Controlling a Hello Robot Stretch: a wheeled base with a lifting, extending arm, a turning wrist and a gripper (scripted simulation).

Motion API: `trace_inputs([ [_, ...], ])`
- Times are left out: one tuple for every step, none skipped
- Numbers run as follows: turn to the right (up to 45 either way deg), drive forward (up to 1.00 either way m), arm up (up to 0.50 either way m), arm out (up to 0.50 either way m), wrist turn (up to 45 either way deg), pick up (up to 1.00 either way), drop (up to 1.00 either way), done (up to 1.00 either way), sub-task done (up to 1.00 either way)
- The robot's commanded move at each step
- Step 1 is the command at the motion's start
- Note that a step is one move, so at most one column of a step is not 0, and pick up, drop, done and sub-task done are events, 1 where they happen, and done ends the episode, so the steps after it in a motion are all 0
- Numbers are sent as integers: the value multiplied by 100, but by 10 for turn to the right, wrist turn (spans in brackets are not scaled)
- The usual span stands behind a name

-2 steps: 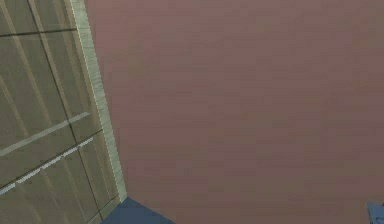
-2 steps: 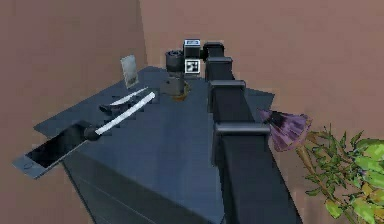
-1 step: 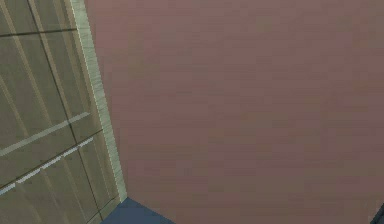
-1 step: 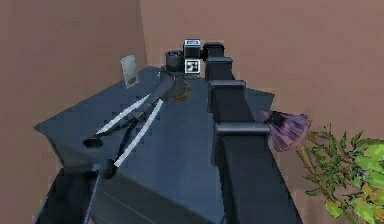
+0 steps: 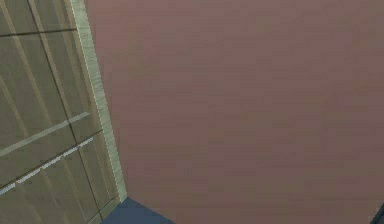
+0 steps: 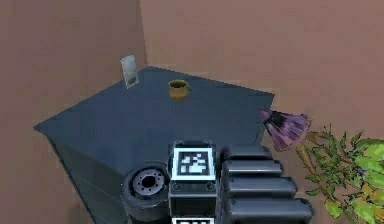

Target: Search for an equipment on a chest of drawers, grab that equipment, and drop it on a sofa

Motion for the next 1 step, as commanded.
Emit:
trace_inputs([
  [-450,0,0,0,0,0,0,0,0],
])
